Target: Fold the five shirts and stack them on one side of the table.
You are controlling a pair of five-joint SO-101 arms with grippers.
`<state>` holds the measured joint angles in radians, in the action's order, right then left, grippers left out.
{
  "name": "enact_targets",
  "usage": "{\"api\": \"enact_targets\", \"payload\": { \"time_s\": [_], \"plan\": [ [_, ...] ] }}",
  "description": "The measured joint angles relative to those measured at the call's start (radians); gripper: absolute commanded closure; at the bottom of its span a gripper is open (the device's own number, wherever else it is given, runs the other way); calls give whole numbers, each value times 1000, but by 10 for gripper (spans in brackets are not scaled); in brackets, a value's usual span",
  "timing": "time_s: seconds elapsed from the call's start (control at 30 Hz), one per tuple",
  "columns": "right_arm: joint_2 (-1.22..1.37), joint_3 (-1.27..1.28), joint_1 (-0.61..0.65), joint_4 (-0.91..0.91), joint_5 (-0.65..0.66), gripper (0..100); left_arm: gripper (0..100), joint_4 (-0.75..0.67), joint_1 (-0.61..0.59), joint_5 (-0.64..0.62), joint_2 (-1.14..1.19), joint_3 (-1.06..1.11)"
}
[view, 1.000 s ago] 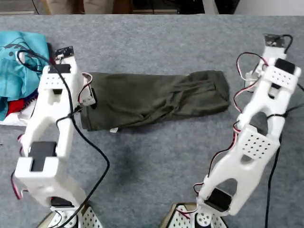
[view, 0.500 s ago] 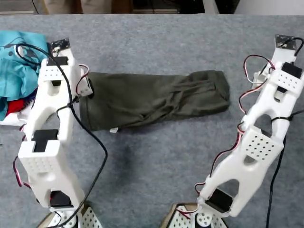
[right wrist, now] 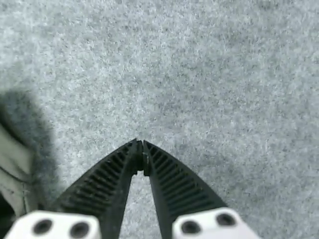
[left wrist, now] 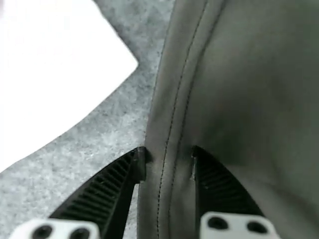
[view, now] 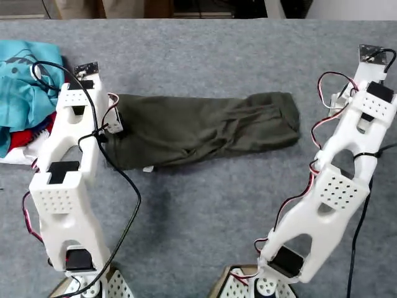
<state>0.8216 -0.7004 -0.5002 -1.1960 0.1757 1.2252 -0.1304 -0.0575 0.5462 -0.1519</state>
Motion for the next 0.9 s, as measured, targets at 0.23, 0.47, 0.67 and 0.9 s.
{"api": "enact_targets", "payload": {
  "time_s": [0.23,0.47,0.67,0.9],
  "plan": [
    [0,0,0,0,0,994,981,-6,29,5,26,-28],
    [0,0,0,0,0,994,981,17,37,6,29,-51],
    [0,2,-2,9,0,994,981,236,34,6,37,-245],
    [0,6,-2,18,0,994,981,470,34,6,37,-664]
  ]
}}
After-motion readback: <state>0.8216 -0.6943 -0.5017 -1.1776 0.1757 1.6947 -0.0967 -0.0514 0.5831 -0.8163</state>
